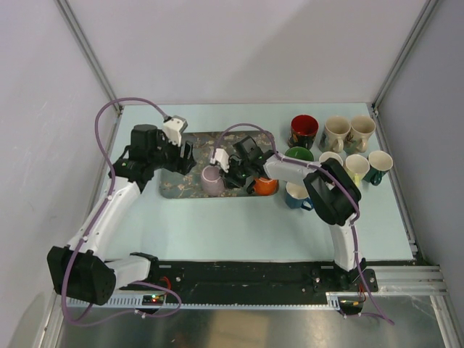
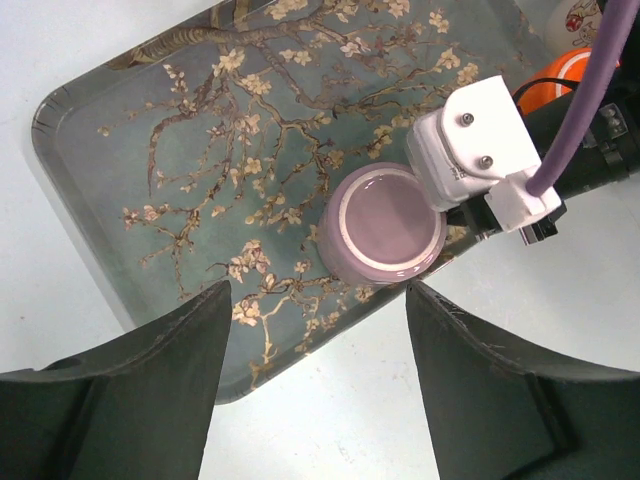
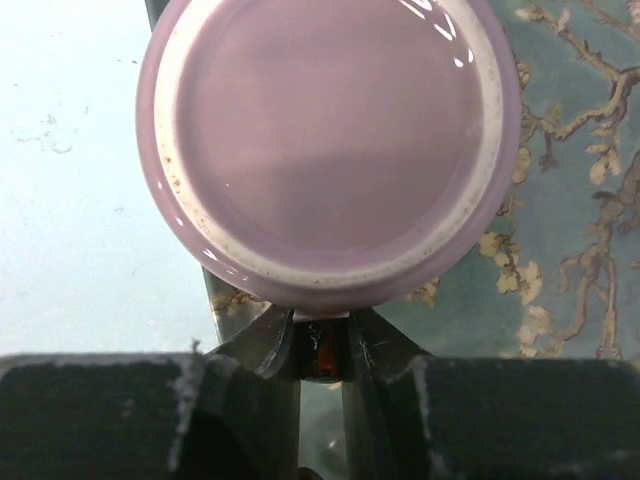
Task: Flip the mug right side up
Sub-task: Turn over the cup on the tray.
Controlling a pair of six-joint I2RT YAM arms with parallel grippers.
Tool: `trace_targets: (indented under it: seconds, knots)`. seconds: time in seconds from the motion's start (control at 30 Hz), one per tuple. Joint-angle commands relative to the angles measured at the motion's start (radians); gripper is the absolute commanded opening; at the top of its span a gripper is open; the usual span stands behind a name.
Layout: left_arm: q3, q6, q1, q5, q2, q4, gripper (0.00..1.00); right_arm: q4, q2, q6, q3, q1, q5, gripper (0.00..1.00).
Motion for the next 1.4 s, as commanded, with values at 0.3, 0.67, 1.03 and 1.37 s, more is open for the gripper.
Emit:
trace_targets:
  seconds: [0.3,0.67,1.03,1.37]
  knots:
    - [-0.176,0.567,-0.092,0.120,-0.318,0.141,0.79,-0.400,-0.028,0.111,0.374,-0.097,-0.433,0.00]
    - [-0.302,1.085,-0.149,0.199,-0.384,0.314,0.81,0.324,-0.129,0.958,0.140,-0.221,-0.905,0.00]
    - [-0.389,1.182,-0.290,0.107,-0.290,0.720,0.80,0.516,-0.126,1.133,0.110,-0.231,-1.022,0.00]
    - [-0.336,1.103,-0.365,-0.015,-0.178,0.866,0.27,0.508,-0.131,1.129,0.105,-0.234,-1.007,0.00]
